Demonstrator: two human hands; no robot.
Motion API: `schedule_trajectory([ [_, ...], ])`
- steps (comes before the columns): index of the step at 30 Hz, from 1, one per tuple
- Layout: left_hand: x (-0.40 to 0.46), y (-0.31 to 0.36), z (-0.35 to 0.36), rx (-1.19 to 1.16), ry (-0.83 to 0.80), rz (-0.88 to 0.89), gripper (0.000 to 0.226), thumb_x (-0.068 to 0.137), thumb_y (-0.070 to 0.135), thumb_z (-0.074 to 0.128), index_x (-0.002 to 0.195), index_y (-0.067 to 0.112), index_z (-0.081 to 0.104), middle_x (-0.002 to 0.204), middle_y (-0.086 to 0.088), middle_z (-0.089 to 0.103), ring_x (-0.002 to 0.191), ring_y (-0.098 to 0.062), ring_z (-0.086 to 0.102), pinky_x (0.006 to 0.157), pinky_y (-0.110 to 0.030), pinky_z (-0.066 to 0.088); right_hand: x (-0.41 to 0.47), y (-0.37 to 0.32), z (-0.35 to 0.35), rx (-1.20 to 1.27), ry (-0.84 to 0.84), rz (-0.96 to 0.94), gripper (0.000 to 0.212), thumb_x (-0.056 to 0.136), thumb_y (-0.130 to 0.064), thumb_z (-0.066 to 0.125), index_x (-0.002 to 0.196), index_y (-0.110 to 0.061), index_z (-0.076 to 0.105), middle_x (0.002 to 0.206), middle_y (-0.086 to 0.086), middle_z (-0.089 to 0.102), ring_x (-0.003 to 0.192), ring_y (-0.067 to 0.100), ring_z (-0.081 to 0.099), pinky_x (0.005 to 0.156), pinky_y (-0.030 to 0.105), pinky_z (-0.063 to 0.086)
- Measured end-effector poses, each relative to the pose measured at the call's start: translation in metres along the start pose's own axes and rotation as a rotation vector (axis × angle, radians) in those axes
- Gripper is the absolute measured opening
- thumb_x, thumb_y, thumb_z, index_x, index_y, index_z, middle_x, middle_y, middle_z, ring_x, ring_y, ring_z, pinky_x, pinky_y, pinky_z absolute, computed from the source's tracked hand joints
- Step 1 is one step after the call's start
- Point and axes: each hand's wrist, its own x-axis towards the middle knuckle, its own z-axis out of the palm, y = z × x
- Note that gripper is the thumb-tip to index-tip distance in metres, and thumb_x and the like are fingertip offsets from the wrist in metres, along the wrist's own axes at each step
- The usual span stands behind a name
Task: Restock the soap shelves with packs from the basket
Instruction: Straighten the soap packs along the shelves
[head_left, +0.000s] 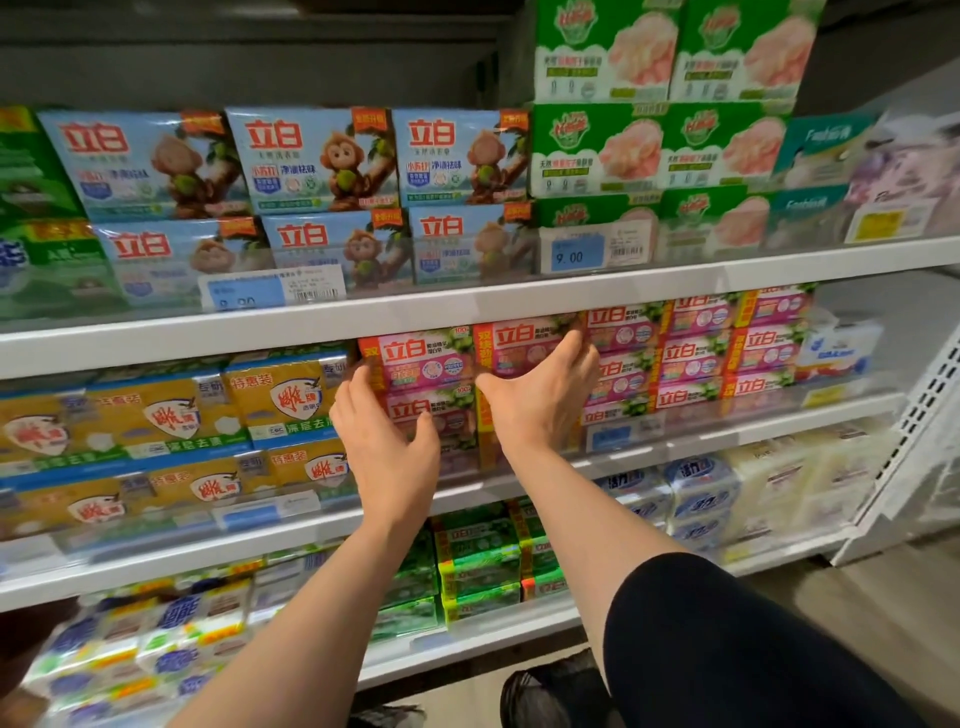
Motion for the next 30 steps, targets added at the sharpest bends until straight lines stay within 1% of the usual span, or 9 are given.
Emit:
schedule_trajectory([
  [4,0.001,-0.004,0.000,0.033,-0.016,-0.020,0.067,0.084,0.011,0.069,0.141,0.005,0.034,0.135,-0.011,0.039,0.126,-0.023,0.033,0.108,-0.035,0.031,0.002,0.002,0.001,0.007,-0.005,-0.044,0.093,0.061,-0.037,0.086,0.136,-0.009,0.038,0.142,0.011,0.037,0.135,0.029,0.030,0.113,0.046,0.033],
  [8,-0.001,-0.008,0.001,0.068,-0.057,0.006,0.065,0.081,0.010,0.071,0.137,0.003,0.039,0.139,-0.015,0.033,0.129,-0.026,0.028,0.108,-0.034,0.029,-0.002,0.010,0.002,-0.066,-0.009,-0.061,0.066,0.072,-0.034,0.080,0.124,-0.007,0.051,0.147,0.013,0.031,0.138,0.030,0.026,0.108,0.047,0.039],
  [11,-0.006,-0.009,0.006,0.093,-0.091,0.020,0.065,0.080,0.006,0.072,0.135,0.003,0.037,0.144,-0.017,0.027,0.133,-0.029,0.024,0.108,-0.031,0.024,-0.002,0.021,0.000,-0.107,-0.049,-0.089,0.065,0.075,-0.039,0.078,0.126,-0.010,0.049,0.149,0.015,0.027,0.139,0.033,0.024,0.108,0.050,0.037],
  [15,-0.015,-0.004,0.016,0.157,-0.119,0.003,0.068,0.079,0.005,0.072,0.136,0.003,0.034,0.152,-0.018,0.015,0.140,-0.031,0.016,0.112,-0.039,0.028,0.006,0.029,-0.008,-0.151,-0.082,-0.123,0.066,0.081,-0.049,0.067,0.132,-0.014,0.044,0.152,0.017,0.021,0.141,0.036,0.019,0.109,0.052,0.033],
  [17,-0.020,-0.002,0.020,0.176,-0.116,0.017,0.072,0.078,0.004,0.072,0.138,0.004,0.033,0.154,-0.017,0.012,0.141,-0.032,0.012,0.113,-0.041,0.028,0.014,0.031,-0.013,-0.112,-0.024,-0.080,0.070,0.083,-0.050,0.064,0.137,-0.014,0.039,0.152,0.017,0.022,0.140,0.035,0.021,0.109,0.051,0.033],
  [21,-0.028,-0.004,0.035,0.342,-0.199,0.408,0.076,0.071,0.000,0.075,0.139,-0.003,0.042,0.147,-0.024,0.033,0.137,-0.036,0.027,0.112,-0.048,0.032,0.036,0.043,-0.023,0.003,0.145,0.152,0.075,0.087,-0.039,0.063,0.145,-0.005,0.029,0.150,0.017,0.030,0.137,0.033,0.028,0.110,0.047,0.033],
  [24,-0.035,-0.003,0.052,0.491,-0.384,0.605,0.080,0.070,0.007,0.074,0.143,0.001,0.042,0.152,-0.018,0.035,0.143,-0.035,0.026,0.117,-0.049,0.022,0.054,0.055,-0.027,0.022,0.195,0.221,0.071,0.088,-0.029,0.063,0.145,-0.004,0.030,0.151,0.016,0.030,0.137,0.033,0.030,0.112,0.045,0.030],
  [27,-0.041,0.003,0.066,0.568,-0.490,0.594,0.083,0.082,0.020,0.064,0.153,0.009,0.021,0.161,-0.009,0.016,0.149,-0.029,0.009,0.117,-0.044,-0.001,0.065,0.067,-0.030,-0.056,0.148,0.140,0.078,0.084,-0.025,0.067,0.147,-0.003,0.026,0.154,0.015,0.026,0.141,0.032,0.026,0.115,0.045,0.025],
  [30,-0.041,0.008,0.080,0.634,-0.516,0.560,0.085,0.087,0.028,0.059,0.154,0.012,0.010,0.162,-0.005,0.007,0.149,-0.027,-0.002,0.114,-0.045,-0.009,0.075,0.074,-0.035,-0.135,0.082,0.014,0.094,0.077,-0.028,0.076,0.149,-0.006,0.020,0.157,0.014,0.020,0.144,0.031,0.018,0.118,0.044,0.020],
])
